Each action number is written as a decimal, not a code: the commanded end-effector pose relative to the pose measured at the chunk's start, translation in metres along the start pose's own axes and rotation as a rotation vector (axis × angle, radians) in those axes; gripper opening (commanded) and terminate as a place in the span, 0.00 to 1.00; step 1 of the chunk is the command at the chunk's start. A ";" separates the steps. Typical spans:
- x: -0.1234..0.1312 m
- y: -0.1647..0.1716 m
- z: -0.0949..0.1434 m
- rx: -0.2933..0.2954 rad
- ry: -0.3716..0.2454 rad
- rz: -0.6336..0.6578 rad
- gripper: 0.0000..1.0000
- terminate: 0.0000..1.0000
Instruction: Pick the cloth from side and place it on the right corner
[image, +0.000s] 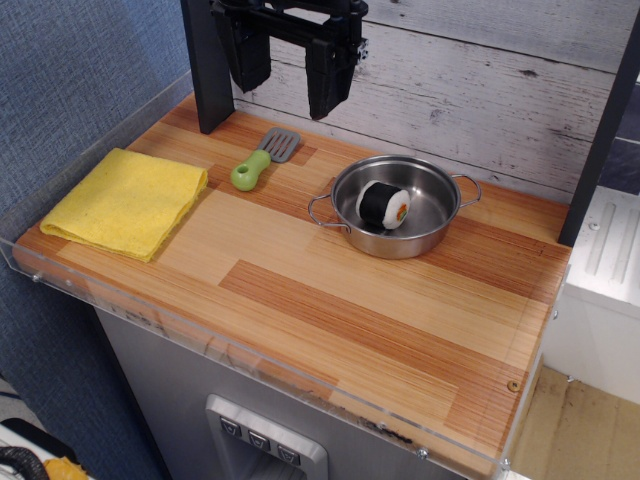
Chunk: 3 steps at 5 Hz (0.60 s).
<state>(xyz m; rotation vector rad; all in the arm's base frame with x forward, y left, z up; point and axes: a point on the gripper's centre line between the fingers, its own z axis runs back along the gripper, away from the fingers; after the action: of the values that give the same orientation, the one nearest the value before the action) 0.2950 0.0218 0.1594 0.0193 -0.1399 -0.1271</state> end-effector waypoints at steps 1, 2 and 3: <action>0.000 0.000 0.000 0.000 0.000 0.000 1.00 0.00; -0.005 0.014 -0.003 0.022 0.018 0.029 1.00 0.00; -0.014 0.037 -0.010 0.059 0.035 0.048 1.00 0.00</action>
<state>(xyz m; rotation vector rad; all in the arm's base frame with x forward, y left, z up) 0.2861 0.0600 0.1423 0.0709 -0.0885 -0.0714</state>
